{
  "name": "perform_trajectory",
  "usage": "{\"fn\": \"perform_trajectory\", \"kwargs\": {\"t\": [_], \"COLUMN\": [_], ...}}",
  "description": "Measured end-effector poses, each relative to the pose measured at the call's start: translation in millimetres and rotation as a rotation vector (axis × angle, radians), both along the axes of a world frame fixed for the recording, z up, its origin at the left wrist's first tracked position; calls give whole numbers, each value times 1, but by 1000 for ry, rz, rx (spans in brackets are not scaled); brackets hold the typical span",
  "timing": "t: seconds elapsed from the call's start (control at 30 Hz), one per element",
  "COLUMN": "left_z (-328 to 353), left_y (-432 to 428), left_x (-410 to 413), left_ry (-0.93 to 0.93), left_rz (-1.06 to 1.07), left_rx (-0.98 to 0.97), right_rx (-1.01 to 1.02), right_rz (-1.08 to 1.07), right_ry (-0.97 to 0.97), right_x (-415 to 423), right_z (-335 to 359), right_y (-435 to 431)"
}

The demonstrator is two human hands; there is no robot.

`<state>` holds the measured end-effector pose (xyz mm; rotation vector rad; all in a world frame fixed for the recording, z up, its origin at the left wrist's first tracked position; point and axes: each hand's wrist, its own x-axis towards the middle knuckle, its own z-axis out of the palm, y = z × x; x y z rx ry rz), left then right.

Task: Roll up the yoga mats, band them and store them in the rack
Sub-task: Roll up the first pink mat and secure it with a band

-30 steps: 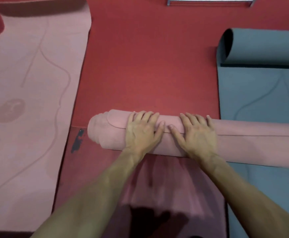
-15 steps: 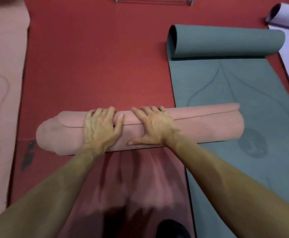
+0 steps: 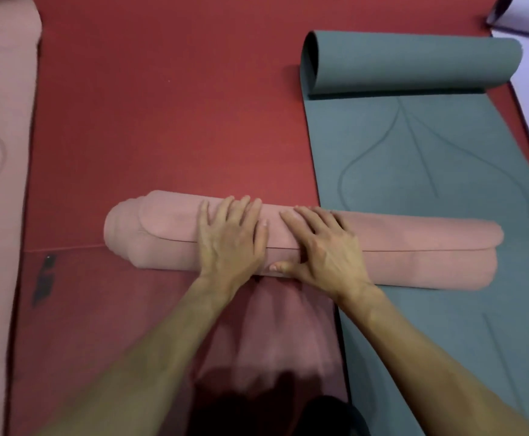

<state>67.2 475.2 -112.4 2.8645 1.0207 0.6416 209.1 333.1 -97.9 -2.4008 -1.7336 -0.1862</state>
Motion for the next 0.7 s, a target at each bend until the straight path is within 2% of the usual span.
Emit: {"fn": "perform_trajectory", "kwargs": {"t": [0.07, 0.23, 0.4, 0.5, 0.7], "left_z": [1, 4, 4, 4, 9], "left_y": [-18, -31, -51, -69, -88], "left_x": [20, 48, 44, 49, 48], "left_ry": [94, 161, 75, 25, 53], "left_rz": [-14, -78, -170, -139, -200], "left_rx": [-59, -71, -36, -124, -163], "right_rx": [38, 86, 130, 115, 86], "right_rz": [-18, -125, -324, -409, -660], "right_ry": [-4, -28, 17, 50, 233], "right_x": [11, 30, 16, 8, -4], "right_z": [-3, -6, -9, -9, 0], "right_y": [-14, -31, -35, -37, -48]}}
